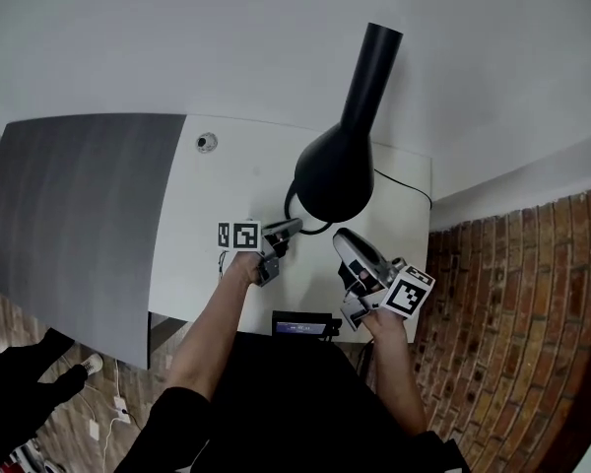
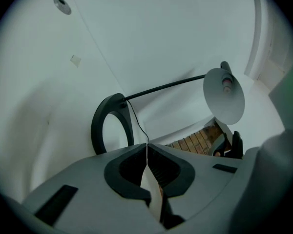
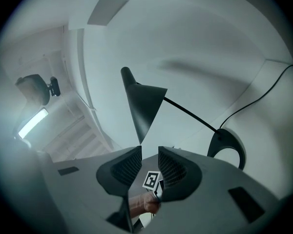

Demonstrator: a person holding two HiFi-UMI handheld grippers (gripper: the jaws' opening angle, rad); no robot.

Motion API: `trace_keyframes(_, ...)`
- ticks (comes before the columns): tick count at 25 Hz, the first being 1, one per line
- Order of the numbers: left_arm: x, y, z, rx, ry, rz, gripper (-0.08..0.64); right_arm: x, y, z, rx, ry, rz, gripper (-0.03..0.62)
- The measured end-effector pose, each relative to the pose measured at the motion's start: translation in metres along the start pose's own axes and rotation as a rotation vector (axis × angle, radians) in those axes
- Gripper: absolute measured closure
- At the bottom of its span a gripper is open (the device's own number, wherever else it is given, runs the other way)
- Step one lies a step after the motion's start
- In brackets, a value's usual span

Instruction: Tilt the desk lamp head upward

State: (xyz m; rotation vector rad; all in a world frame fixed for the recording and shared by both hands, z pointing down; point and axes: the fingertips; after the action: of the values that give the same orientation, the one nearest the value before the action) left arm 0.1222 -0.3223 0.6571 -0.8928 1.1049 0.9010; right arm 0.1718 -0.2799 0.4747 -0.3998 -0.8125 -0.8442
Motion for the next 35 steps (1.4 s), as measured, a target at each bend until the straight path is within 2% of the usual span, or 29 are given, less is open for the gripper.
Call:
trace_keyframes(5, -0.033, -0.005, -0.002, 0.012, 0.114, -0.079, 0.551, 0.003, -0.006, 0.001, -0.014, 0.004, 0.016, 0.502)
trace_keyframes(12, -0.047, -0.009, -0.003, 0.018, 0.241, -0.121, 0.551, 0.008, -0.018, -0.001, -0.026, 0.021, 0.019, 0.500)
trace_keyframes(15, -0.047, -0.008, 0.000, 0.016, 0.252, -0.118, 0.551, 0.008, -0.021, 0.000, -0.022, 0.006, 0.010, 0.500)
trace_keyframes(20, -0.047, -0.009, -0.007, 0.024, 0.243, -0.121, 0.551, 0.004, -0.028, -0.003, -0.013, 0.034, -0.039, 0.500)
trace_keyframes(24, -0.045, -0.008, -0.006, 0.038, 0.241, -0.121, 0.551, -0.001, -0.027, -0.002, -0.015, 0.086, -0.064, 0.501)
trace_keyframes(29, -0.046, -0.008, -0.006, 0.038, 0.241, -0.129, 0.551, -0.014, -0.023, 0.001, -0.024, 0.168, -0.136, 0.500)
trace_keyframes(35, -0.046, -0.007, -0.005, 0.041, 0.235, -0.134, 0.551, -0.023, -0.024, -0.013, 0.048, 0.171, -0.157, 0.500)
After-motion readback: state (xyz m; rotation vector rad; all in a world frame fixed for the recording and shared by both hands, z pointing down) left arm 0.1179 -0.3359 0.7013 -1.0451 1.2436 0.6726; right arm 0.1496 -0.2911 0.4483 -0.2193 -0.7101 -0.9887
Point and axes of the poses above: the fingertips, and each gripper's own axes: y backward along the fingers, x to its right, z out of its underside, and after that the axes turned 6 degrees about y, right-handed
